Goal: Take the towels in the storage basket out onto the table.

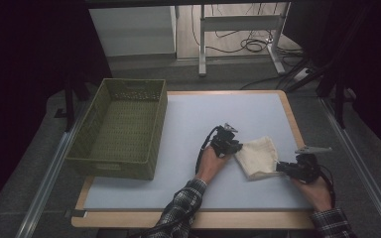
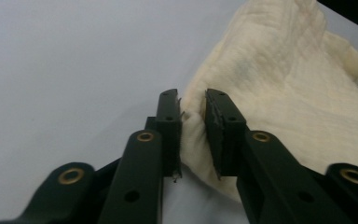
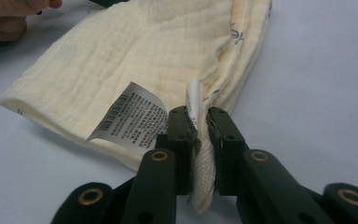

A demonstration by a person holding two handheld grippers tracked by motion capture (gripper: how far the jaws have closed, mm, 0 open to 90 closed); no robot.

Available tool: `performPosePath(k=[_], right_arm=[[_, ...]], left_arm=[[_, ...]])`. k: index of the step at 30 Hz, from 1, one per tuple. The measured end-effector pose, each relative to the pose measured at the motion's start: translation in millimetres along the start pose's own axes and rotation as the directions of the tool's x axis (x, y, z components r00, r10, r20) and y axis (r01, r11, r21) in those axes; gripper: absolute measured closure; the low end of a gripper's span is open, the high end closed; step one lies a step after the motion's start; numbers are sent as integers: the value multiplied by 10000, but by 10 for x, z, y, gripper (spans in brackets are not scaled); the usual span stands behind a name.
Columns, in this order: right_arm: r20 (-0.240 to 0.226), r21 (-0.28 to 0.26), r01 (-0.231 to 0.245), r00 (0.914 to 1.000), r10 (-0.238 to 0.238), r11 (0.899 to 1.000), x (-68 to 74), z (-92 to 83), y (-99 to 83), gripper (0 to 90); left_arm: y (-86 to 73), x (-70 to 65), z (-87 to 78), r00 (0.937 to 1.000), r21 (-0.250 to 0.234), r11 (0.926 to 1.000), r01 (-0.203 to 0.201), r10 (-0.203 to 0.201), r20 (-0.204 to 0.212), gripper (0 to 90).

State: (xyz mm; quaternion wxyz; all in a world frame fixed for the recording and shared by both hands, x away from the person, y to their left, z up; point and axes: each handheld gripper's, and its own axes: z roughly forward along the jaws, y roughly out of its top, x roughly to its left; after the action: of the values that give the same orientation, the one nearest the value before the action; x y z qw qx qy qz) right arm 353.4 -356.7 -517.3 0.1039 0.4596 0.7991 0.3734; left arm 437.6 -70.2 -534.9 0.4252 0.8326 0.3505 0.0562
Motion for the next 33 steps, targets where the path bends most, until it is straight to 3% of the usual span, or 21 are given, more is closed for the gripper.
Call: performPosePath(k=[2, 4, 7, 16, 33], right_arm=[[2, -4, 100, 10000, -100, 10000, 14, -6, 1, 828], [-180, 17, 141, 9997, -140, 9999, 35, -14, -2, 836], [-252, -179, 277, 9993, -281, 9995, 93, -36, 5, 838], [-640, -632, 739, 9949, -779, 9953, 289, -77, 115, 837], [-912, -864, 1212, 9874, -1290, 9889, 497, -21, 269, 832]], left_arm=[[3, -45, 1, 9993, -2, 9994, -343, 343, -160, 828], [12, -79, -7, 9964, 54, 9973, -734, 736, -430, 851], [36, -85, -44, 9924, -114, 9947, -1019, 1009, -706, 863], [107, 21, -275, 9895, -499, 9920, -1155, 1105, -936, 856], [101, 133, -517, 9837, -465, 9901, -1326, 1257, -1286, 850]])
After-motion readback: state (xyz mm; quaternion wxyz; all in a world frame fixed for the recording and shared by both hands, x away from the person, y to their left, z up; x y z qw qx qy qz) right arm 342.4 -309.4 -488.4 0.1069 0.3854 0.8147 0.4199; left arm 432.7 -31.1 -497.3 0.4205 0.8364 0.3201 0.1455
